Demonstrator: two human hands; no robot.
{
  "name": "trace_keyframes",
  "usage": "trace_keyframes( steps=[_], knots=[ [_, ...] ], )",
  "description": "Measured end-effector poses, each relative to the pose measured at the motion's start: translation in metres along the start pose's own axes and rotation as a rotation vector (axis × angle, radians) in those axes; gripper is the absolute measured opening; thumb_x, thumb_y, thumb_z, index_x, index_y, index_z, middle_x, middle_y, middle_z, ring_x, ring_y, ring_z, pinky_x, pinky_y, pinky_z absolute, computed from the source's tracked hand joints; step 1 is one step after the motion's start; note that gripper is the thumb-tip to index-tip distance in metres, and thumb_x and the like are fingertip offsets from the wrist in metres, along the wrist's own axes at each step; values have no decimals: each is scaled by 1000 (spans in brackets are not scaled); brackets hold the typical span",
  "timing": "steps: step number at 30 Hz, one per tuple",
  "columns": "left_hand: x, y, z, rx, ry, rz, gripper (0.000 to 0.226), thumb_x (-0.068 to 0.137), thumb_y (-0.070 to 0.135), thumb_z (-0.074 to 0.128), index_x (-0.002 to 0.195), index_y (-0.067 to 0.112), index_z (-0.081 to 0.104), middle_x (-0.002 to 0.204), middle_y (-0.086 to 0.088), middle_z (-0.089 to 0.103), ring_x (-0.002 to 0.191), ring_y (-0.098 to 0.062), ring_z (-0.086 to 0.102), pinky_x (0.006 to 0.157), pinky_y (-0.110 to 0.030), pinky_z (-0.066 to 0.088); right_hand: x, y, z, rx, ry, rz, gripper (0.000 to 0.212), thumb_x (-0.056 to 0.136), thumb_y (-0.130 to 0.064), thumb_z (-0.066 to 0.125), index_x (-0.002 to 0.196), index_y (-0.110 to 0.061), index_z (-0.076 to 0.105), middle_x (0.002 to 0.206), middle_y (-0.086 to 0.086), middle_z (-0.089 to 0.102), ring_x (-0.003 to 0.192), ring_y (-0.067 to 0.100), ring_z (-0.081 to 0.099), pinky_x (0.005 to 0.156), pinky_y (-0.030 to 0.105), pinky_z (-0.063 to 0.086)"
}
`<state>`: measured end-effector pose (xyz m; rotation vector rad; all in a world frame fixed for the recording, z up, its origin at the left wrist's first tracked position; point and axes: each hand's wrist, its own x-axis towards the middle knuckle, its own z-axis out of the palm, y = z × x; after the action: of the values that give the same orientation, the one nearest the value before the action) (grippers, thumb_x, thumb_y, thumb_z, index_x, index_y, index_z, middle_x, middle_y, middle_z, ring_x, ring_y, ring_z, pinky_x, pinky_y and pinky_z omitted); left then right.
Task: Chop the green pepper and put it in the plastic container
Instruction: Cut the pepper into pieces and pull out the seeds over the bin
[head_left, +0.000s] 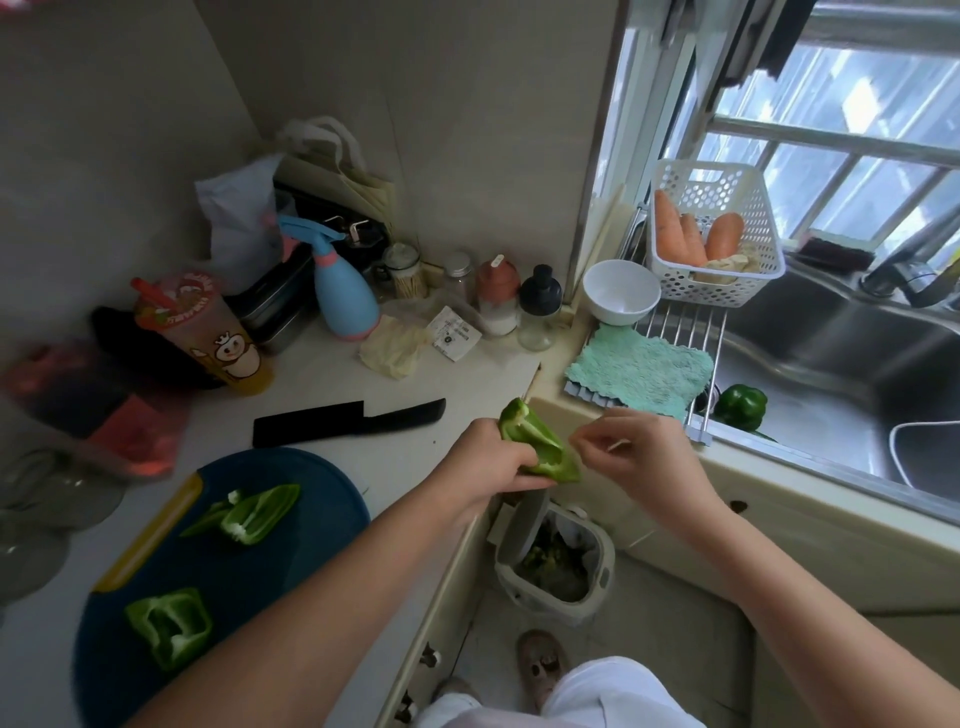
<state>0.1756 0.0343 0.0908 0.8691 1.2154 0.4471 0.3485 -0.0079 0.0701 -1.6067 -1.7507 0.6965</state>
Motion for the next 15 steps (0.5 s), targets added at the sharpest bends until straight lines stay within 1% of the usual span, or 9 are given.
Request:
trace_keyframes(
  steps=[3,5,7,10,13,15],
  knots=[
    [-2,-4,-1,-2,-17,-26,30,88,-12,47,116,-7,54,119,-18,58,100,-29,64,67,-23,59,0,-1,2,-77,-14,2,12,80,-7,72,86,-17,76,81,-8,68,70,-1,62,71,15,52],
    [-1,-7,-1,-1,-33,-47,31,89,-10,46,118,-3,54,124,-11,56,103,-29,63,69,-24,59,1,-3,4,-131,-36,-11,18,81,0,67,85,-16,75,81,-10,68,69,-1,61,72,13,52],
    [1,-10,1,14,-39,-65,34,89,-9,46,122,0,53,127,-10,54,103,-29,64,71,-26,59,3,-5,7,-167,-77,-18,23,84,2,60,88,-15,75,84,-8,71,71,4,64,74,16,54],
    [3,-14,2,51,-47,-72,37,89,-7,46,125,3,51,126,-12,54,103,-28,64,75,-29,59,4,-5,12,-194,-172,-44,22,87,-2,59,93,-15,76,90,-2,74,76,12,68,77,28,56],
    [4,-18,4,103,-44,-76,33,88,-8,47,119,4,53,119,-16,58,102,-26,64,81,-32,58,2,-5,19,-210,-251,-67,14,87,-16,64,92,-19,77,83,0,72,71,15,66,71,33,56],
    [6,-22,6,137,-35,-75,31,87,-8,48,118,0,53,116,-18,59,100,-26,65,84,-34,57,4,-4,21,-223,-266,-35,12,87,-20,65,87,-19,77,79,1,71,68,16,65,69,34,55]
  ],
)
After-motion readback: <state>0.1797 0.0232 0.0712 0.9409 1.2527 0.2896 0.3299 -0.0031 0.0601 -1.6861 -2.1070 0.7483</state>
